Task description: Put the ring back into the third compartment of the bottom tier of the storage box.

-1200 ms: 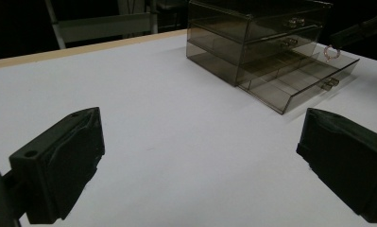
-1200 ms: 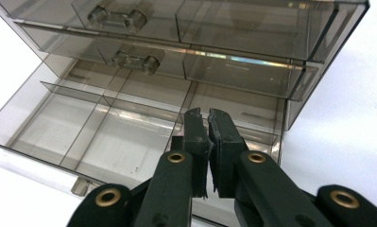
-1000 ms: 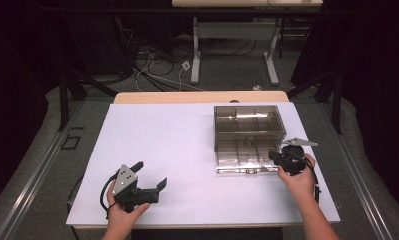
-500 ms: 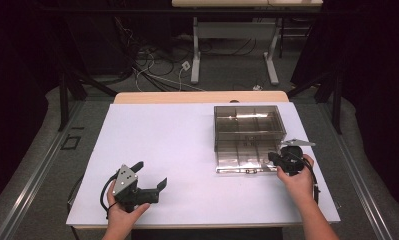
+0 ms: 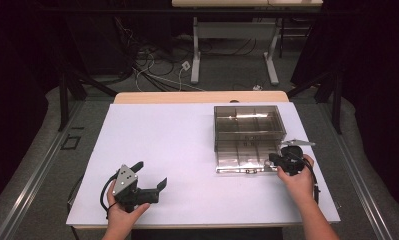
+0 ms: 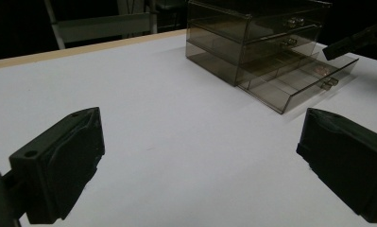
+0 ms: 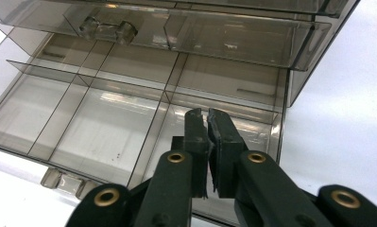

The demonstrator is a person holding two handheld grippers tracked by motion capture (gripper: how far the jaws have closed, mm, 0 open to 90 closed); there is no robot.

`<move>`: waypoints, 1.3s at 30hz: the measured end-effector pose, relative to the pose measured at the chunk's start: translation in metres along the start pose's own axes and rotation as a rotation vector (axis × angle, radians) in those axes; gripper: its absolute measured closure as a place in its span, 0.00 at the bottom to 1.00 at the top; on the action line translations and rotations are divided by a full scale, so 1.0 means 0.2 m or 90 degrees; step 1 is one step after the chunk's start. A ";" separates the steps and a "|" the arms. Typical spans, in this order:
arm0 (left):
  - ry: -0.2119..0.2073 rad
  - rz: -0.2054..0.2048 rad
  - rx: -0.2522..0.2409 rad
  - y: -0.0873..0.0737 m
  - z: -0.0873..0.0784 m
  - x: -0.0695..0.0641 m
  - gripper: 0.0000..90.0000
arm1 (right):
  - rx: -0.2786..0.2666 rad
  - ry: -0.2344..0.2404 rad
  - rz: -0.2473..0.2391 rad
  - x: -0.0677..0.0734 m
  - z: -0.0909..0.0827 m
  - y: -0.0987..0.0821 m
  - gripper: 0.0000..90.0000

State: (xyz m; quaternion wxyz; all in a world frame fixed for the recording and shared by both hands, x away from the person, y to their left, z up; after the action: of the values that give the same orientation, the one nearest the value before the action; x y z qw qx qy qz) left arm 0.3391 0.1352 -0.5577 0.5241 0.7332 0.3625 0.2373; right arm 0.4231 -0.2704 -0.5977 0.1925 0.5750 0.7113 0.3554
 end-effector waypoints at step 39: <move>0.000 -0.001 -0.001 0.00 0.00 0.00 0.02 | -0.038 0.002 -0.052 0.08 -0.04 0.04 0.59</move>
State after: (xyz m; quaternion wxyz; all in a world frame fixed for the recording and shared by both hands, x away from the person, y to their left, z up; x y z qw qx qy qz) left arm 0.3395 0.1352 -0.5578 0.5248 0.7324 0.3633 0.2371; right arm 0.4187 -0.2557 -0.5847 0.2224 0.5388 0.7238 0.3693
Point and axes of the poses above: each handheld gripper's, and its own axes: z roughly forward along the jaws, y roughly out of its top, x roughly to its left, the point moved 9 cm from there along z, roughly forward along the jaws, and after that the axes turned 1 degree about z, right-handed, at the moved point
